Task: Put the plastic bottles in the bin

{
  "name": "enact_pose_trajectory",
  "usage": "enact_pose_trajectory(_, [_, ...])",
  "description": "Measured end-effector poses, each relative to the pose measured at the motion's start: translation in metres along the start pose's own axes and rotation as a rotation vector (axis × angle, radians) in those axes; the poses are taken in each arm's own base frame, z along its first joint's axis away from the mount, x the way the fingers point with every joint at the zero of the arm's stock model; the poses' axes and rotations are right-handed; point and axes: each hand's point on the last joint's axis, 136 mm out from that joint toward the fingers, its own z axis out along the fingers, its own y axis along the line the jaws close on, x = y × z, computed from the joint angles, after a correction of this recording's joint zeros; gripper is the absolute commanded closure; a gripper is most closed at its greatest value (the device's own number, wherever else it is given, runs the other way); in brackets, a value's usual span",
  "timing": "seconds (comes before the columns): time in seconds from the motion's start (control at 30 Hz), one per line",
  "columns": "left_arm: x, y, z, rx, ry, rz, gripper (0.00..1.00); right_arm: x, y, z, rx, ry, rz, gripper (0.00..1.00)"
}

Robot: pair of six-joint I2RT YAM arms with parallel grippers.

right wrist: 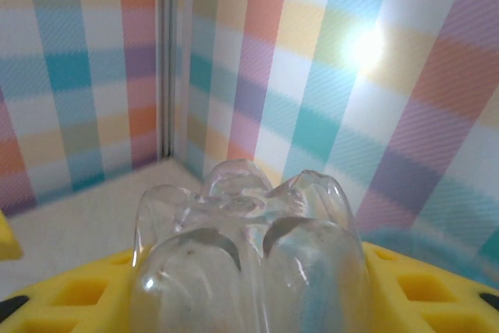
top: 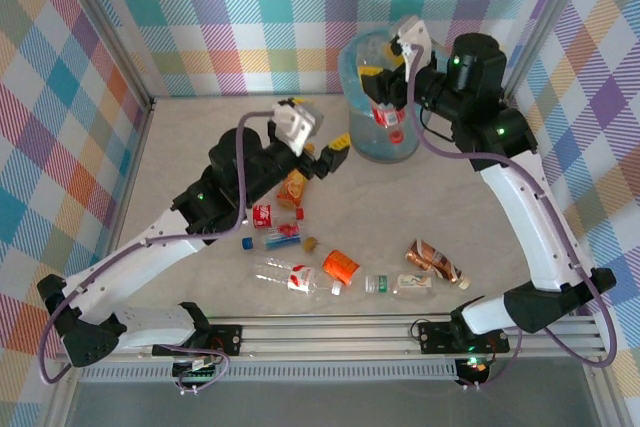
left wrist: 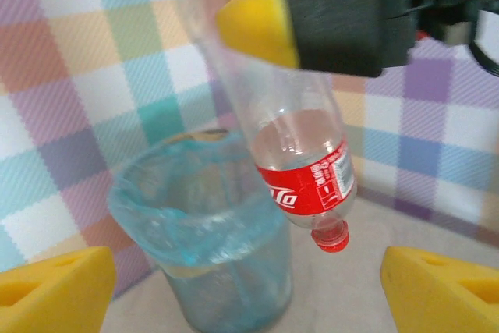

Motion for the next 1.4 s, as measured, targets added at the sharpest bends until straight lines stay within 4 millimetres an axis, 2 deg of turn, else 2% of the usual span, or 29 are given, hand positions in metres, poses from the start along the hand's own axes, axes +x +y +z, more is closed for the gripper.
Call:
enact_pose_trajectory(0.13, [-0.016, 0.036, 0.02, -0.098, -0.005, -0.055, 0.12, -0.031, -0.016, 0.019, 0.039, -0.113, -0.022, 0.49])
enact_pose_trajectory(0.2, [-0.018, 0.055, 0.035, -0.141, 0.004, -0.092, 0.13, -0.037, -0.028, 0.04, 0.071, -0.14, -0.028, 0.5])
enact_pose_trajectory(0.27, [-0.016, 0.073, 0.049, -0.174, 0.019, -0.125, 0.13, -0.035, -0.042, 0.063, 0.108, -0.149, -0.03, 0.5])
enact_pose_trajectory(0.33, [-0.011, 0.088, 0.063, -0.195, 0.033, -0.156, 0.13, -0.027, -0.055, 0.086, 0.144, -0.14, -0.027, 0.51])
enact_pose_trajectory(0.47, [0.002, 0.107, 0.094, -0.211, 0.077, -0.201, 0.13, 0.003, -0.086, 0.135, 0.232, -0.1, -0.01, 0.5])
enact_pose_trajectory(0.57, [0.016, 0.113, 0.111, -0.21, 0.115, -0.22, 0.13, 0.033, -0.11, 0.163, 0.304, -0.055, 0.016, 0.5])
enact_pose_trajectory(0.67, [0.032, 0.113, 0.123, -0.198, 0.158, -0.229, 0.13, 0.064, -0.134, 0.18, 0.383, 0.004, 0.043, 0.5])
enact_pose_trajectory(0.8, [0.046, 0.113, 0.128, -0.184, 0.197, -0.236, 0.13, 0.108, -0.157, 0.186, 0.449, 0.096, 0.108, 0.5])
enact_pose_trajectory(0.97, [0.053, 0.119, 0.129, -0.189, 0.215, -0.252, 0.13, 0.149, -0.17, 0.186, 0.492, 0.174, 0.188, 0.48])
enact_pose_trajectory(1.2, [0.069, 0.116, 0.138, -0.172, 0.246, -0.264, 0.13, 0.231, -0.168, 0.188, 0.503, 0.35, 0.291, 0.47])
enact_pose_trajectory(1.4, [0.076, 0.114, 0.14, -0.166, 0.26, -0.269, 0.13, 0.253, -0.168, 0.187, 0.496, 0.386, 0.357, 0.44])
